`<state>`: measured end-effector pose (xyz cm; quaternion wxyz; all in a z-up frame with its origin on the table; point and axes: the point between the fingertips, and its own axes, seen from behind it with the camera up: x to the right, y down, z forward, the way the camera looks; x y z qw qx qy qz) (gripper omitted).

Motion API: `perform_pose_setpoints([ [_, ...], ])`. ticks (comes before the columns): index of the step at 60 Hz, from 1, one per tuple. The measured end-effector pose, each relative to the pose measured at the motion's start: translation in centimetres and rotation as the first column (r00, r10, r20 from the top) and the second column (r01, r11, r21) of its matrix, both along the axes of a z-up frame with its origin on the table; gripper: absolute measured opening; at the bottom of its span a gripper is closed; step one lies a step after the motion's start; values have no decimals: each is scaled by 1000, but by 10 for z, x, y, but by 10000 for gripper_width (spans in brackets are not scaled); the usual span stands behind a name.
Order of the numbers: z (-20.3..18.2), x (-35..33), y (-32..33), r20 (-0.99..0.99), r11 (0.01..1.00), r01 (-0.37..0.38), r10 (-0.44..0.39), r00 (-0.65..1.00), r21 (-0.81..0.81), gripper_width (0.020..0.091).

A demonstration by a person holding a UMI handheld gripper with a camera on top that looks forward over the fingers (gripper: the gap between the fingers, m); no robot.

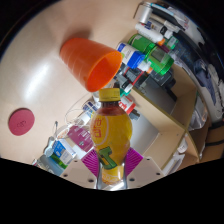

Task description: Pour water

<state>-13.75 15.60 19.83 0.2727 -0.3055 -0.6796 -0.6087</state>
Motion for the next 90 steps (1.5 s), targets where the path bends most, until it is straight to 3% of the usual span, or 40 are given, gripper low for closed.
perform_pose_setpoints([
  [11,-6,1,-1,-69,1000,1,-3,998,-29,291],
  [18,14,13,1,-439,998,49,-55,897,-25,290],
  [22,23,28,-2,-756,992,103,-121,643,-71,302],
  [27,26,40,-12,-978,981,84,-182,97,-175,337],
  [30,23,37,-23,-951,977,18,-201,-237,-211,338],
  [33,12,48,-34,-864,979,13,-172,-473,-202,353],
  [38,-6,78,-47,-760,966,53,-163,-630,-251,351],
  [41,-38,82,-56,-724,964,78,-136,-676,-254,350],
  [44,-59,96,-57,-714,950,79,-170,-679,-301,351],
  [50,-83,96,-62,-713,959,81,-144,-686,-272,350],
  [67,-132,72,-64,-685,946,-25,-253,-683,-324,366],
  [71,-125,73,-64,-690,966,-23,-200,-696,-256,366],
  [76,-126,74,-63,-688,965,-19,-201,-698,-263,365],
  [85,-129,71,-65,-683,941,-25,-262,-682,-337,486],
  [88,-131,68,-70,-669,929,-49,-299,-680,-366,541],
  [90,-133,67,-74,-653,919,-62,-324,-685,-390,617],
])
